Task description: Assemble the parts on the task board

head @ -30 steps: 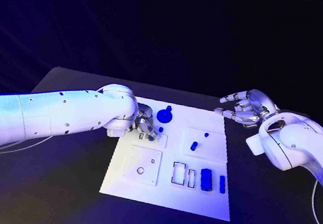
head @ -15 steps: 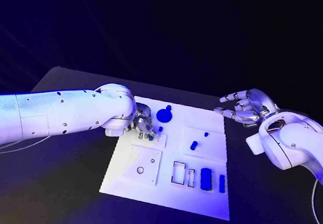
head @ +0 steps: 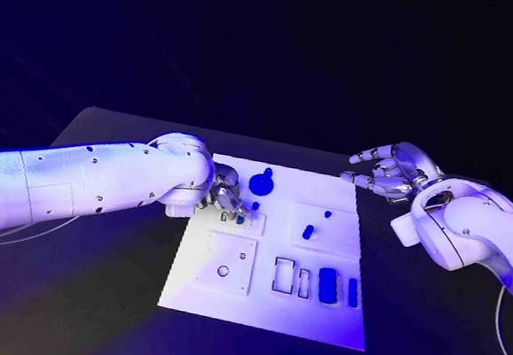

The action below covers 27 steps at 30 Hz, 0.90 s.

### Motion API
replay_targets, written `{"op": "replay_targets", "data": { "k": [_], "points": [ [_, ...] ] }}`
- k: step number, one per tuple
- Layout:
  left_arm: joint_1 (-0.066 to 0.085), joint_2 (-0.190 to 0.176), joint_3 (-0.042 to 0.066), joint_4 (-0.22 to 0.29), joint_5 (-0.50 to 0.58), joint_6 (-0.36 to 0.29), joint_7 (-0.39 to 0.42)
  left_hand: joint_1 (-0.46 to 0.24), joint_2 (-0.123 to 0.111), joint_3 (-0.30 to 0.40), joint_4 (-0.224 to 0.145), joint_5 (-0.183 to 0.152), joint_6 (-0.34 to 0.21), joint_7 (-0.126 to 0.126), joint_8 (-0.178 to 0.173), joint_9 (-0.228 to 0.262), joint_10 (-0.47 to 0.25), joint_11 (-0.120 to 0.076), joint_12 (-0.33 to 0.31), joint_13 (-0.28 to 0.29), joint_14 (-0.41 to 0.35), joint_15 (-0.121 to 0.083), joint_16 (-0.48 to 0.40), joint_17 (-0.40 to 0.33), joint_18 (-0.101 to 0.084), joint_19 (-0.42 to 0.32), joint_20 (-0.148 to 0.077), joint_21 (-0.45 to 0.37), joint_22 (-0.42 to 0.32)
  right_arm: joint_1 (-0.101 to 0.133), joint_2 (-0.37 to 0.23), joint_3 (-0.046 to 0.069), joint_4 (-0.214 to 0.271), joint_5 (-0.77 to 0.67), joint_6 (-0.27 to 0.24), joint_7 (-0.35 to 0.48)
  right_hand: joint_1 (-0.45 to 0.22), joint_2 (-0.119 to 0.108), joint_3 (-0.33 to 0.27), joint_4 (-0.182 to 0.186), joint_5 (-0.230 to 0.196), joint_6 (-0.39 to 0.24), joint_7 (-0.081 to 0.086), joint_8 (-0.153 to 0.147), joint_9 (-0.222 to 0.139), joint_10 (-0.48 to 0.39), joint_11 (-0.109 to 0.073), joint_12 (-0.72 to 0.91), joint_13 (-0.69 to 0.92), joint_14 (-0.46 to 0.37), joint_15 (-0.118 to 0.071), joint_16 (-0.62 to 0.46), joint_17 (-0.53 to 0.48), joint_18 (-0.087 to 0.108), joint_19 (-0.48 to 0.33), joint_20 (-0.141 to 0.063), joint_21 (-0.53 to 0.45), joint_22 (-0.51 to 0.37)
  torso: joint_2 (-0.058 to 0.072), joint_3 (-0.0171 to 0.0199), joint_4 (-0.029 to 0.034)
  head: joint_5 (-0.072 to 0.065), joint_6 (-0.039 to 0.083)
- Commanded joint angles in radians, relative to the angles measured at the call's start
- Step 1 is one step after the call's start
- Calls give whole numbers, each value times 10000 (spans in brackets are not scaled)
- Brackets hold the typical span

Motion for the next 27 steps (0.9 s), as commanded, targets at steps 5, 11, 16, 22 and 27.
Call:
{"op": "replay_targets", "data": {
  "k": [5,11,16,22,27],
  "points": [
    [75,-288,435,157,296,-267,65,472,95,-180,-34,78,-201,72,-148,16,-219,62,-332,-424,1025,-26,13,2526,-151,-56,31,-138,-167,-16,5,0,-59,-74,50,132,-112,-30,47,26,-57,52,9,69,-14,-83,-4,-66,785,830,-7,-57,1754,177,532,15,-49,2057,-14,18,2,26,110],
    [448,-387,661,39,749,-290,89,884,173,-393,-24,129,-683,325,-539,-108,-872,284,-969,-1276,913,155,-161,2183,-55,-399,181,-402,-661,-19,17,-1,-104,-71,54,136,-112,-30,47,26,-57,52,9,69,-14,-83,-4,-66,785,830,-7,-57,1754,177,532,15,-49,2057,11,10,-16,72,187],
    [784,-213,713,-460,846,-205,119,1275,274,-635,-23,154,-1541,780,-1361,-544,-1605,677,-1531,-2093,786,492,-329,1862,32,-721,445,-655,-1096,-21,27,-1,-137,-68,62,134,-123,-27,47,24,-71,51,9,70,-17,-74,-4,-55,794,829,-7,-59,1751,179,530,15,-55,2054,14,15,-11,107,233],
    [909,263,719,-1394,598,14,148,1536,395,-725,-21,154,-1787,991,-1838,-925,-1725,866,-1522,-2202,765,665,-348,1818,45,-745,607,-678,-1115,-22,31,-2,-147,-66,68,134,-123,-27,47,24,-71,51,9,70,-17,-74,-4,-55,794,829,-7,-59,1751,179,530,15,-55,2054,35,-5,-16,131,282],
    [917,684,669,-2131,440,268,167,1554,427,-725,-17,156,-1761,994,-1851,-948,-1703,873,-1485,-2163,771,675,-338,1836,43,-736,618,-671,-1099,-23,44,-2,-153,-64,80,140,-128,-21,51,21,-73,50,9,71,-20,-67,-5,-49,799,830,-8,-57,1757,174,540,15,-38,2064,45,-20,-31,140,276]
  ]
}}
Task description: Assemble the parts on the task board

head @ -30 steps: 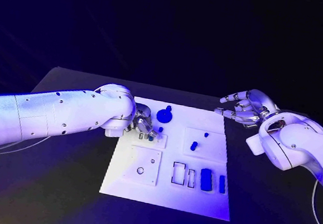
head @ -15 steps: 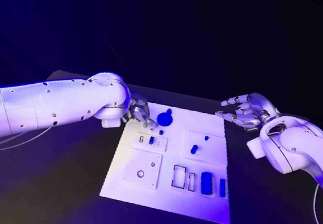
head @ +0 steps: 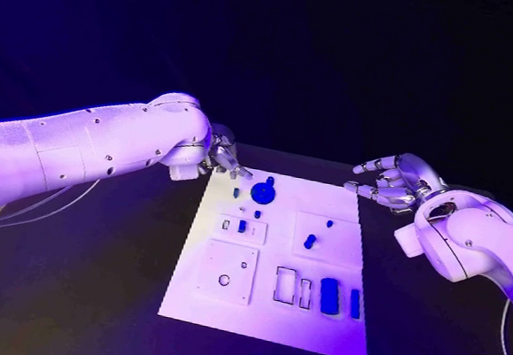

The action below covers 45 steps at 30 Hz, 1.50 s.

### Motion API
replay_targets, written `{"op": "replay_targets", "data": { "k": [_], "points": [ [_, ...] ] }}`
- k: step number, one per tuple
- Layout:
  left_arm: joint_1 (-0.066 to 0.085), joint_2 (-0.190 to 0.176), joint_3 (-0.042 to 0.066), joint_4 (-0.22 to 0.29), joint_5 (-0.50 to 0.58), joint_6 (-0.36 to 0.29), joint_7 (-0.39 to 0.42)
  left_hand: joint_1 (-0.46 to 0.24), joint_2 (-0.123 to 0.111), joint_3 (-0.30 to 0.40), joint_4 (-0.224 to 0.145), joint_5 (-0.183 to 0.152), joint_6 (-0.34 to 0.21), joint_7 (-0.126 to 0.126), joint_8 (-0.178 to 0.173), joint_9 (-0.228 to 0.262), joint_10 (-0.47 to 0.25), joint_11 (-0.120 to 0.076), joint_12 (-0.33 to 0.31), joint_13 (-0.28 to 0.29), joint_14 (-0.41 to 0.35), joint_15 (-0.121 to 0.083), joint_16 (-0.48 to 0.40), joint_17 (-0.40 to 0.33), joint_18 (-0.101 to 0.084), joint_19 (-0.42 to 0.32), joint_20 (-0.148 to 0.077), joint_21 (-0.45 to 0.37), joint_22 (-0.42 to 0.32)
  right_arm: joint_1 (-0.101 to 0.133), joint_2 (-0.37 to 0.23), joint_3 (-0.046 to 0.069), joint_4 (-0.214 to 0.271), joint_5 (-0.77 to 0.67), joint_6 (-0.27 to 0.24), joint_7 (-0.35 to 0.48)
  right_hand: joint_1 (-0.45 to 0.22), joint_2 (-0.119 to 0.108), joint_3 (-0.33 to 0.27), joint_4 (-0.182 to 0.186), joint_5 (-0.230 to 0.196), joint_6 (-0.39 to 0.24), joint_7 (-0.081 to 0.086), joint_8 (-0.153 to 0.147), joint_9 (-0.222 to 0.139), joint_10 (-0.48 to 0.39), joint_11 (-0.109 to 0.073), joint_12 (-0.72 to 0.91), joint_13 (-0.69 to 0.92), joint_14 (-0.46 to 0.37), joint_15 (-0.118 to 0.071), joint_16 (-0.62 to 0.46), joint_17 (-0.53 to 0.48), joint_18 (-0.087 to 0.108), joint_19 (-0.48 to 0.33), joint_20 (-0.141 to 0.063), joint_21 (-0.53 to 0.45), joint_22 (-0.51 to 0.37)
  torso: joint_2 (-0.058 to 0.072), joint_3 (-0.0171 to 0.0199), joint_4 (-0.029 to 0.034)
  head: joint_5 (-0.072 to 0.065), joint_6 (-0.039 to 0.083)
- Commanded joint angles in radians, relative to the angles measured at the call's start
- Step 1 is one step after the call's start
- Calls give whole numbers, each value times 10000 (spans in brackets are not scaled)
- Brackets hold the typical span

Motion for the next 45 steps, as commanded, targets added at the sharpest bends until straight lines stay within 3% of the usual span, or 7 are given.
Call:
{"op": "replay_targets", "data": {
  "k": [1,17,31,45],
  "points": [
    [17,226,-39,-380,-135,447,143,98,22,-81,2,39,-8,9,-28,-22,15,35,28,33,751,49,-29,1832,42,-14,82,-46,20,-7,13,1,-2,-66,83,126,-89,18,51,21,-37,51,9,31,-11,-67,-4,-49,800,830,-8,-57,1759,174,540,15,-39,2068,8,-8,-9,-3,-10],
    [-67,939,-297,-1590,-47,905,141,-161,109,-290,27,-10,174,-5,-65,-142,36,35,124,74,761,59,-9,1861,43,1,115,-27,58,-9,34,1,-4,-65,80,134,-89,18,51,21,-37,51,9,31,-11,-67,-4,-49,800,830,-8,-57,1759,174,540,15,-39,2068,-6,-4,5,-21,-96],
    [-165,1179,-422,-1971,171,1092,150,-132,139,-305,2,1,202,-13,-72,-164,35,28,139,74,769,56,4,1884,40,12,118,-16,79,-9,42,2,7,-65,51,156,-93,29,63,13,-27,50,8,35,-18,-76,-5,-58,788,828,-9,-62,1747,181,526,14,-67,2052,-19,-6,6,-29,-137],
    [-265,1313,-490,-2097,303,1080,161,382,446,-143,-33,33,362,-42,-116,-307,65,-2,246,107,783,35,31,1920,30,40,115,27,155,-9,59,2,10,-65,46,167,-93,29,63,13,-27,50,8,35,-18,-76,-5,-58,788,828,-9,-62,1747,181,526,14,-67,2052,-13,4,5,-61,-181]
  ]
}}
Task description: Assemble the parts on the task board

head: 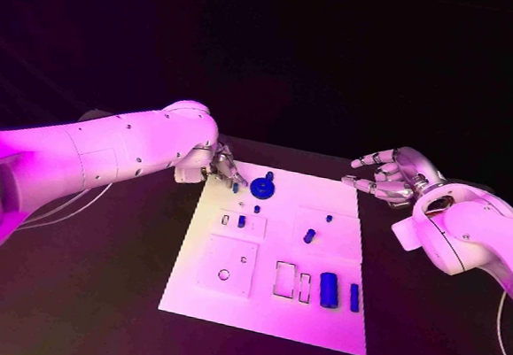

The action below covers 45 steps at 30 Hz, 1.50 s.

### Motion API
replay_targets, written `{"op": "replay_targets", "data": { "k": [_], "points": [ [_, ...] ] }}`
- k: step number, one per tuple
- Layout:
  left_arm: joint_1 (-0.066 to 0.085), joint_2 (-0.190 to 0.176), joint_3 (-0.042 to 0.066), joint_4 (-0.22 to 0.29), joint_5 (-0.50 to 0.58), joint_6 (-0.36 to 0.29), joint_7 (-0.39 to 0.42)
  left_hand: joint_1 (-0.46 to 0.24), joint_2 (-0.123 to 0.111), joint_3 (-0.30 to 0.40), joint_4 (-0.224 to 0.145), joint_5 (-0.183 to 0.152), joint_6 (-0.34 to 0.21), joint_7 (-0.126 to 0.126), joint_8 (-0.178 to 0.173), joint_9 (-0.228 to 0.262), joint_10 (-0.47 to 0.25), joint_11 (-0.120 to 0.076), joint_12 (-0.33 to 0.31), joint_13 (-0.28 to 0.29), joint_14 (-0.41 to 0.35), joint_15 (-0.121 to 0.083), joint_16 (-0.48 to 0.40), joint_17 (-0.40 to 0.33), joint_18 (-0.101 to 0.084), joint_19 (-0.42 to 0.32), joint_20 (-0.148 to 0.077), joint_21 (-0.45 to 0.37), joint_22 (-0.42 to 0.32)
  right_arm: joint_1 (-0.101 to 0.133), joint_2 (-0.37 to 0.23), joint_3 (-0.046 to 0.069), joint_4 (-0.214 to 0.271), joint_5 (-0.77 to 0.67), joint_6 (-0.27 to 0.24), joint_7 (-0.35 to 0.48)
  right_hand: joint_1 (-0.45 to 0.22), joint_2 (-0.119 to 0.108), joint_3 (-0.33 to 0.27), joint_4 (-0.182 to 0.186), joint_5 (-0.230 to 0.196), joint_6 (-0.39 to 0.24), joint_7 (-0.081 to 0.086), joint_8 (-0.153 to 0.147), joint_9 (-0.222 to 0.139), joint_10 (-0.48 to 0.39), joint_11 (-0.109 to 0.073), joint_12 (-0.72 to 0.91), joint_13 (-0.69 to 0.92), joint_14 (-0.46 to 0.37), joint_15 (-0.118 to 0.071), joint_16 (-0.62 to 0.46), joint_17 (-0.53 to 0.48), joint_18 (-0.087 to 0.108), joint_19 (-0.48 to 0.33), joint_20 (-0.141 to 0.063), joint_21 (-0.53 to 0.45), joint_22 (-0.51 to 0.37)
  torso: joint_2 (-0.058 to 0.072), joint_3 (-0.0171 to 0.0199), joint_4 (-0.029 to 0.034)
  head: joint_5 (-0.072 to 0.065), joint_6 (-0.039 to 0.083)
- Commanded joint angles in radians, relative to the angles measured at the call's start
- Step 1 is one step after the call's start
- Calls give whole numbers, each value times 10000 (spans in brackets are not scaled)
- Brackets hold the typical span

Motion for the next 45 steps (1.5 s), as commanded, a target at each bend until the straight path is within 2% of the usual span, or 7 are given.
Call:
{"op": "replay_targets", "data": {
  "k": [1,11,16,21,29,35,45],
  "points": [
    [-14,43,-6,-18,146,184,112,219,52,143,1,26,113,-21,-38,-38,79,-9,70,27,788,29,38,1928,26,48,45,35,32,-6,11,1,10,-67,50,139,-94,29,63,13,-28,49,8,35,-9,-76,-5,-58,789,828,-9,-62,1741,181,525,14,-67,2056,0,4,-2,-11,-18],
    [-43,48,-31,-13,282,-2,122,884,231,629,-71,8,327,-136,101,-68,112,-107,130,24,799,-49,54,1950,22,65,5,64,85,-6,17,1,5,-67,56,134,-92,39,75,9,-18,52,7,40,-13,-71,-7,-52,794,826,-10,-65,1734,181,526,14,-69,2055,-10,10,-1,-6,-32],
    [-47,17,-31,30,436,-189,131,1568,337,1519,-367,-19,398,-324,641,305,180,-281,160,18,815,-205,72,1980,14,95,-114,92,145,-6,20,1,-4,-67,66,131,-92,39,75,9,-18,52,7,40,-13,-71,-7,-52,794,826,-10,-65,1734,181,526,14,-69,2055,-10,11,-7,-9,-36],
    [-50,-49,-22,93,690,-388,141,1627,191,3170,-856,-76,90,-437,1509,1114,299,-388,200,14,826,-300,84,2003,-5,141,-223,123,226,-6,19,1,-15,-67,79,125,-93,47,85,7,-9,57,5,45,-15,-68,-8,-49,795,826,-11,-66,1735,180,528,13,-66,2057,-6,8,-4,-23,-39],
    [-51,-277,11,315,1003,-500,136,1297,39,4154,-1258,-92,-60,-443,1846,1449,408,-395,331,132,818,-310,74,1977,-13,163,-232,142,273,-7,19,1,-42,-67,107,108,-93,47,85,7,-9,57,5,45,-15,-68,-8,-49,795,826,-11,-66,1735,180,528,13,-66,2057,-7,18,8,-20,-48],
    [-48,-716,26,900,1136,-583,123,1191,-5,4350,-1355,-92,-60,-449,1908,1502,458,-401,389,193,821,-314,78,1985,-23,194,-235,164,324,-9,7,0,-60,-67,117,103,-93,47,85,7,-9,57,5,45,-15,-68,-8,-49,795,826,-11,-66,1735,180,528,13,-66,2057,-28,25,36,3,-73],
    [-95,-1760,23,2617,1157,-1101,141,1041,-80,4523,-1456,-102,-20,-471,1985,1554,575,-421,499,321,854,-330,119,2071,-39,254,-244,206,410,-14,-46,-6,-84,-67,147,95,-93,47,85,7,-9,57,5,45,-15,-68,-8,-49,795,826,-11,-66,1735,180,528,13,-66,2057,-71,18,106,26,-104]
  ]
}}
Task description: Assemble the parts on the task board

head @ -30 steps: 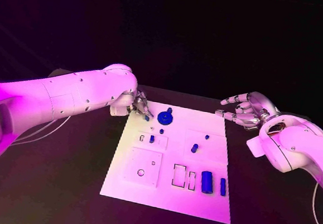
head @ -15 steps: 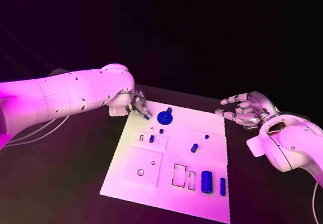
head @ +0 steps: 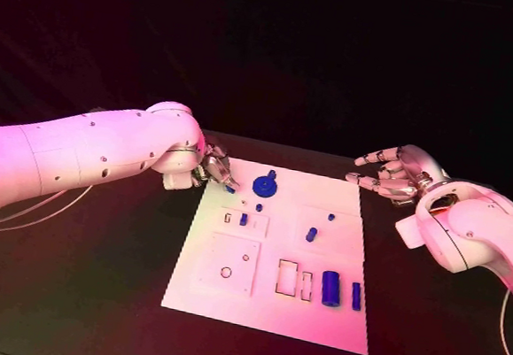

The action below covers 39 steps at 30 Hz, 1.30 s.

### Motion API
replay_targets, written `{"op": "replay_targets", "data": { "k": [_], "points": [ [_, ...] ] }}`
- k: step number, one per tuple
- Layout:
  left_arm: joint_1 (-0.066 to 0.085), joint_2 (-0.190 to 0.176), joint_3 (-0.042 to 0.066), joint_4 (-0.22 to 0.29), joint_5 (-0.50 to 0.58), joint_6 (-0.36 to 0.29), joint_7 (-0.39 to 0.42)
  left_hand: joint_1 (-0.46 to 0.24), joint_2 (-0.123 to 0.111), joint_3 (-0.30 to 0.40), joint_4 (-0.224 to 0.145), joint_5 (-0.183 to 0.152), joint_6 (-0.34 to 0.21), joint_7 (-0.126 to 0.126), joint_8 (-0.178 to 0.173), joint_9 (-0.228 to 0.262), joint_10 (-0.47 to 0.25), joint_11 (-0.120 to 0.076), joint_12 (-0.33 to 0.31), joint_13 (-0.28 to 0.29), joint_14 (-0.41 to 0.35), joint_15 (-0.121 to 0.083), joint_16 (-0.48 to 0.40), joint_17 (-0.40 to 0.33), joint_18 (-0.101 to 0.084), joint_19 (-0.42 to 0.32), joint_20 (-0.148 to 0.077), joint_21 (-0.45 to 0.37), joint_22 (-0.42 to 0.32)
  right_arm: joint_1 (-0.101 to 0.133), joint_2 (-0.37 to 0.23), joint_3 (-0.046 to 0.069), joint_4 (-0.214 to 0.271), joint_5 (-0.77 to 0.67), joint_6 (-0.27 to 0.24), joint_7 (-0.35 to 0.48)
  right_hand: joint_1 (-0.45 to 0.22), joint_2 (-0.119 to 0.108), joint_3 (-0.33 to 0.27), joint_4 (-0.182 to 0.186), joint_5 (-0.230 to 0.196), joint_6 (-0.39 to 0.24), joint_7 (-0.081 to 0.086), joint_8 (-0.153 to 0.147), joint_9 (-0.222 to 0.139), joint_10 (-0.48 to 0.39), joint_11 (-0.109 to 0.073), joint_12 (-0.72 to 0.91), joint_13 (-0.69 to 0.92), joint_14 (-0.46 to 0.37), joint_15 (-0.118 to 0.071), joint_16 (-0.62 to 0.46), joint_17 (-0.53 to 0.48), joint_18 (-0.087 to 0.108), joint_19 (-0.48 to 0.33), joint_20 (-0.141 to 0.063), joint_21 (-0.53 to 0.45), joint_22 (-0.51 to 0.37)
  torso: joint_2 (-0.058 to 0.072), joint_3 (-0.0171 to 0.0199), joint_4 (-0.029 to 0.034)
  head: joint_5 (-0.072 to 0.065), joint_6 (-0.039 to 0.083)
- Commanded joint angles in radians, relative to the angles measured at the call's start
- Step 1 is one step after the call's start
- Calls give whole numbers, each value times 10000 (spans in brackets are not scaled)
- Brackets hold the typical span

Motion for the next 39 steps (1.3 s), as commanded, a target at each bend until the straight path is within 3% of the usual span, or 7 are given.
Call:
{"op": "replay_targets", "data": {
  "k": [1,11,24,39],
  "points": [
    [-69,-241,4,476,99,-481,110,-115,-25,1240,-1180,-11,17,-73,219,1289,101,-27,56,30,870,-58,70,2074,-40,57,-46,64,26,-11,-16,-4,-1,-67,141,92,-54,8,57,-21,-10,57,5,45,-16,-68,-8,-49,788,826,-11,-66,1739,180,528,13,-66,2054,-35,-4,55,-2,-32],
    [-357,-839,-7,1556,-521,-1051,115,-297,-129,1374,-1270,-32,115,-122,311,1330,292,-70,210,222,906,-94,114,2167,-69,167,-75,137,176,-30,-53,-11,-6,-102,158,95,-54,8,57,-21,-10,57,5,45,-16,-68,-8,-49,788,826,-11,-66,1739,180,528,13,-66,2054,-61,-4,99,44,-85],
    [-704,-943,-76,1977,-1235,-1285,93,-458,-213,1440,-1328,-77,222,-187,424,1366,478,-127,365,415,945,-139,165,2276,-94,264,-113,202,306,-50,-60,-16,-21,-147,166,103,-61,11,70,-23,10,71,2,58,-21,-69,-11,-49,786,827,-13,-66,1740,183,522,11,-81,2047,-50,1,81,51,-117],
    [-768,-931,-143,2194,-1695,-794,48,-538,-295,1449,-1383,-117,306,-232,489,1377,585,-165,447,518,983,-169,217,2390,-112,324,-140,241,391,-53,-74,-18,-10,-167,172,98,-75,19,75,-17,15,75,1,62,-23,-67,-12,-47,786,826,-14,-68,1737,182,524,10,-79,2048,-46,4,88,37,-192]
  ]
}}
